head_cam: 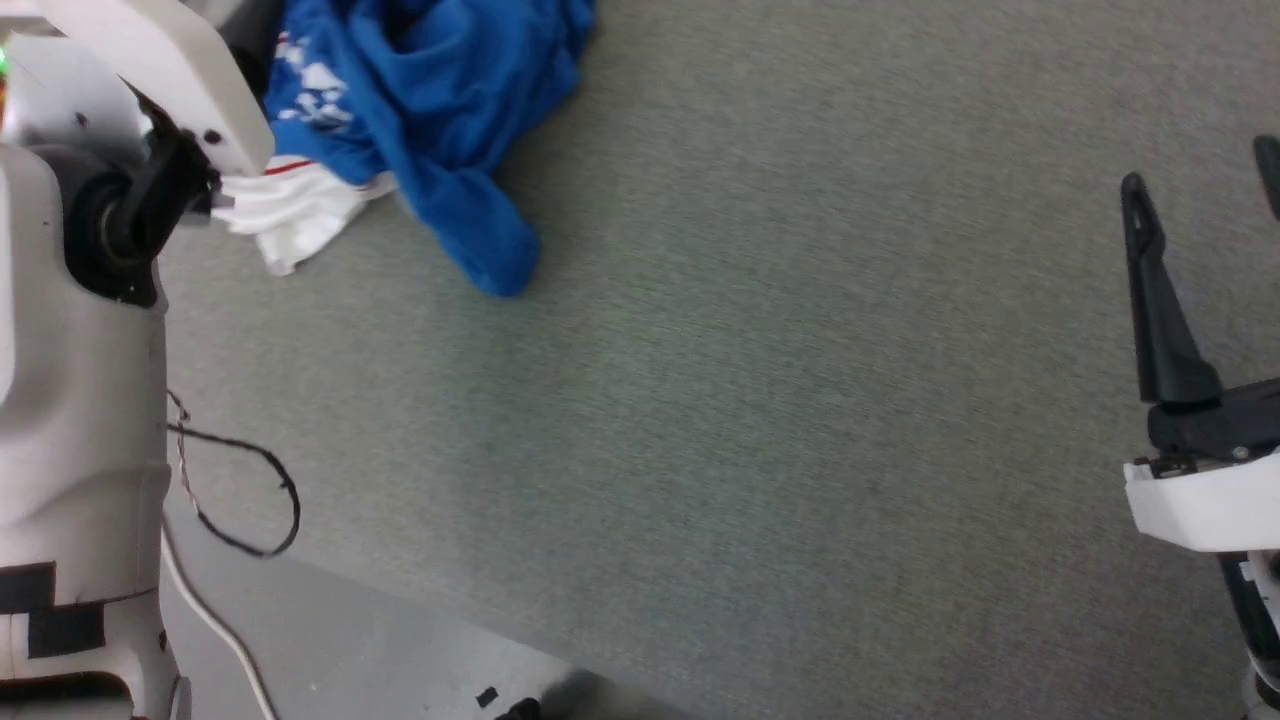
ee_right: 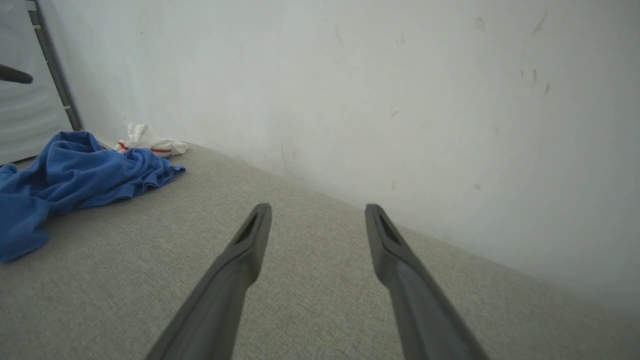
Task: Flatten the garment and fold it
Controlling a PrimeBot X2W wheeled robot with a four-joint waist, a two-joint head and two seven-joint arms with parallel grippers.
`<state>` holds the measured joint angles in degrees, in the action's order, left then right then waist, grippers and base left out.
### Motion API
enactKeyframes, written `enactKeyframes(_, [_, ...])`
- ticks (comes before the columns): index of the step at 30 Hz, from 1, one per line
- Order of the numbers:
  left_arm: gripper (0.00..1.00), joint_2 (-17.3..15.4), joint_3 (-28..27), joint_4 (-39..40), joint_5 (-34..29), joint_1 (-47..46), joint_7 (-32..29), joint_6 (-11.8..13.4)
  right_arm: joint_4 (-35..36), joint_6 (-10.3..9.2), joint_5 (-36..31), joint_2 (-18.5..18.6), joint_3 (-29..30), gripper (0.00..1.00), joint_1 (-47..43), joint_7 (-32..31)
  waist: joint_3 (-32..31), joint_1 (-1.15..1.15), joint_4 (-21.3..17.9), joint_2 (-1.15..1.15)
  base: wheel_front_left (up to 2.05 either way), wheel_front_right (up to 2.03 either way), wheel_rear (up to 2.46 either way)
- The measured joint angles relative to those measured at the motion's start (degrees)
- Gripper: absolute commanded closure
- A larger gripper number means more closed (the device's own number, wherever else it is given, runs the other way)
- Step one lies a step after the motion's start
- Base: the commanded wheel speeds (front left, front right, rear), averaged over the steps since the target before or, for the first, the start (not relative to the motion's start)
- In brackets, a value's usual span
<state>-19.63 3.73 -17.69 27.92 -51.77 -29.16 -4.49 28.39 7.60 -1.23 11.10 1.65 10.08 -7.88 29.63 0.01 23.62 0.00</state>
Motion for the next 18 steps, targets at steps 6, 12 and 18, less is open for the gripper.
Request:
enactKeyframes(6, [0.0,-0.7,-0.4,-4.1,1.9,0.8,-6.3,1.3,1.3,0.0,0.9,0.4,0.3,0.0,0.3,-1.2,2.7,-0.01,-4.3,0.0,0.0,0.0,0.0])
enactKeyframes(12, [0.0,-1.8,-0.9,-8.4,2.3,3.4,-9.8,4.1,2.2,0.0,1.3,0.8,1.2,0.0,0.4,-2.1,4.5,-0.01,-7.9,0.0,0.0,0.0,0.0])
enactKeyframes(18, [1.0,-2.9,-1.0,-9.3,2.8,3.4,-11.0,4.1,2.3,0.0,1.8,1.1,1.3,0.0,0.4,-2.3,5.7,-0.01,-9.8,0.0,0.0,0.0,0.0])
